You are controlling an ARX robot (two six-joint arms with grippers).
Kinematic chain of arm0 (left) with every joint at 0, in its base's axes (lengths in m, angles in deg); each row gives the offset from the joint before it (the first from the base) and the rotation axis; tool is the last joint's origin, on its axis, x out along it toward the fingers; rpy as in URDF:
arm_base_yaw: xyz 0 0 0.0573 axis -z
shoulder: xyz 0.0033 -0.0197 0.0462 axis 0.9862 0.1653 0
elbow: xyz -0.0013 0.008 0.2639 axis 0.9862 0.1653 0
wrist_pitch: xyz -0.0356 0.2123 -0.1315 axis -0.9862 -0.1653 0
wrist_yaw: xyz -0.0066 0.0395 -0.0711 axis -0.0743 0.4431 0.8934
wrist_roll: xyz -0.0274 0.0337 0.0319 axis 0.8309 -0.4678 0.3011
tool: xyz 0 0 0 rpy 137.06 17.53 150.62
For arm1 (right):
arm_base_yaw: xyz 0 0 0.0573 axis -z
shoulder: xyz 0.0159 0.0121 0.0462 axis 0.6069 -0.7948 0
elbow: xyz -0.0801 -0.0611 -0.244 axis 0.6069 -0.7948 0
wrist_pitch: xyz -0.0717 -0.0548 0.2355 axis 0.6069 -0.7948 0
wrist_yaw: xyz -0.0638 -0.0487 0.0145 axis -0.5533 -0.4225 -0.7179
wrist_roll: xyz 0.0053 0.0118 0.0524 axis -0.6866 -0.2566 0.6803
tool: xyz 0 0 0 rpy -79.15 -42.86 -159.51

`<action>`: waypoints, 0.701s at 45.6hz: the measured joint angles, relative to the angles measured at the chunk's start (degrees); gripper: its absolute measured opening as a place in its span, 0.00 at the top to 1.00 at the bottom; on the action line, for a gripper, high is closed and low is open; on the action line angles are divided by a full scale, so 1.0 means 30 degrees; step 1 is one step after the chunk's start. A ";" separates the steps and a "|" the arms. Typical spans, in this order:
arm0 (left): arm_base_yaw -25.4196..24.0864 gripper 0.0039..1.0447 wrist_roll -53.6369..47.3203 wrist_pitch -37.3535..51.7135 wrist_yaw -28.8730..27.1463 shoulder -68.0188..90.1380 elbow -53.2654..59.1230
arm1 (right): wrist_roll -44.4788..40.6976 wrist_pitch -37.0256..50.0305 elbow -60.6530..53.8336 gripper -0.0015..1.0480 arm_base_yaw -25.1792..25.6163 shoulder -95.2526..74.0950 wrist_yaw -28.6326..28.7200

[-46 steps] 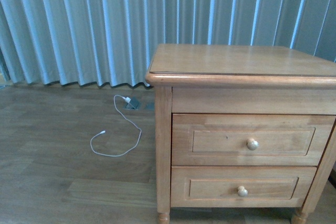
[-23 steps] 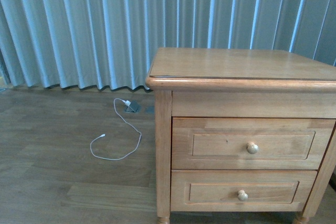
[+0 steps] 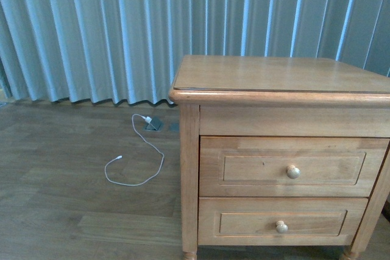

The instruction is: Put charger into drawer

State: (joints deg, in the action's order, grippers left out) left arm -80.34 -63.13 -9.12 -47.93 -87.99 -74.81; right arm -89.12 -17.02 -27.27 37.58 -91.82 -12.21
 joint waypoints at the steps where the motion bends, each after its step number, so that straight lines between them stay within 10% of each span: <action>1: 0.0000 0.06 0.0000 0.0000 -0.0007 0.0000 0.0000 | 0.0000 -0.0124 -0.0036 0.98 0.0000 0.0168 -0.0007; 32: 0.0000 0.06 -0.0007 0.0000 -0.0007 0.0000 0.0000 | -0.0007 -0.3439 -0.0699 0.98 -0.0015 0.4379 0.0000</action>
State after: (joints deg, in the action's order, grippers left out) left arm -80.34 -63.15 -9.12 -47.95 -87.99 -74.81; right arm -89.14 -27.34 -29.37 37.53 -78.68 -12.21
